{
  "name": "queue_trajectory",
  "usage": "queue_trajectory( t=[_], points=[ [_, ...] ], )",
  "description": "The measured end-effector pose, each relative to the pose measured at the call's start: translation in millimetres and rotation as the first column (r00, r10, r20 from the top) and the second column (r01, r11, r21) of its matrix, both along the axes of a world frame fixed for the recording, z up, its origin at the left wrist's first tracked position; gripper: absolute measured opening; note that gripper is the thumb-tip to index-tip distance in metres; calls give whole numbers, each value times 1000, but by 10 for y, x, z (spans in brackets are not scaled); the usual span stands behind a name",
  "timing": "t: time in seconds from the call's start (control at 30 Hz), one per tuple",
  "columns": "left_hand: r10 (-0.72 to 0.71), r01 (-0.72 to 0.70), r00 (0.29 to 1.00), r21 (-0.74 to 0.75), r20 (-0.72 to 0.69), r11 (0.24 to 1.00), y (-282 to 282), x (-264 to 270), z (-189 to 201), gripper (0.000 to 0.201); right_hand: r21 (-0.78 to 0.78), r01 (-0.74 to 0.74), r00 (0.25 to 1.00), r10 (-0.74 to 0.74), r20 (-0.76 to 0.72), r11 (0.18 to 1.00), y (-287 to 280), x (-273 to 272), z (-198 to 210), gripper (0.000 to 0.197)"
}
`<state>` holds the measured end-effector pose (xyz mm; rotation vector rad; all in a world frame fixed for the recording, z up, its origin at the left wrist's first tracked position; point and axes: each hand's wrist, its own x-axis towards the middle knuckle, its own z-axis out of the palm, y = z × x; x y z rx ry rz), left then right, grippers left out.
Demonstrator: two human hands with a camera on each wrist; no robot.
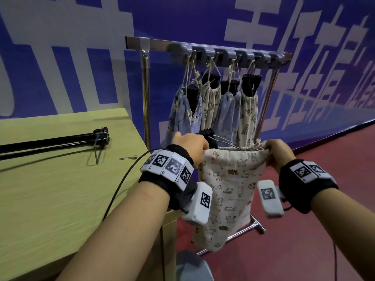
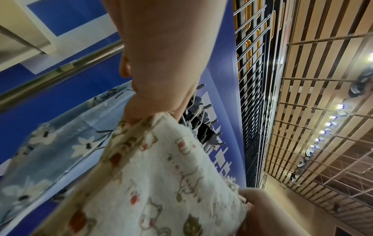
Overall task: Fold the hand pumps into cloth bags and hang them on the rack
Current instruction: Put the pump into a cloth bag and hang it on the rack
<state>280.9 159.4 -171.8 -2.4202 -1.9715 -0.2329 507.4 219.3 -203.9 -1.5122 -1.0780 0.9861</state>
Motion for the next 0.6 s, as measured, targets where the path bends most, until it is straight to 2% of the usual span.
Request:
queue_trajectory(
  t=[0.07, 0.13, 0.23, 0.37, 0.5, 0.53, 0.6],
  points=[
    [-17, 17, 999, 16, 31, 1000, 15, 10, -23, 35, 46, 31, 992, -25, -122, 998, -7, -44, -2, 19],
    [-42, 31, 995, 113, 88, 993, 30, 14, -20, 32, 62, 46, 982, -33, -188, 997, -7, -87, 25, 20],
    [-153, 103, 971, 259, 183, 960, 25, 23, 5, 33, 48, -8, 989, 16, -149, 999, 8, -108, 33, 24],
    [-325, 201, 836, 305, 442, 931, -9, 48, 36, 33, 55, -192, 972, 198, -126, 980, -56, -98, 3, 33],
    [-258, 159, 683, 206, 684, 966, -39, 54, 53, 36, 45, -241, 962, 245, -122, 970, -73, -12, 24, 37],
    [-227, 164, 665, 157, 711, 974, -52, 48, 58, 42, 44, -227, 967, 231, -107, 973, -71, 5, 24, 38],
    [-193, 208, 696, 63, 692, 976, -86, 49, 62, 57, 51, -217, 972, 220, -83, 975, -88, 9, 20, 37]
  ],
)
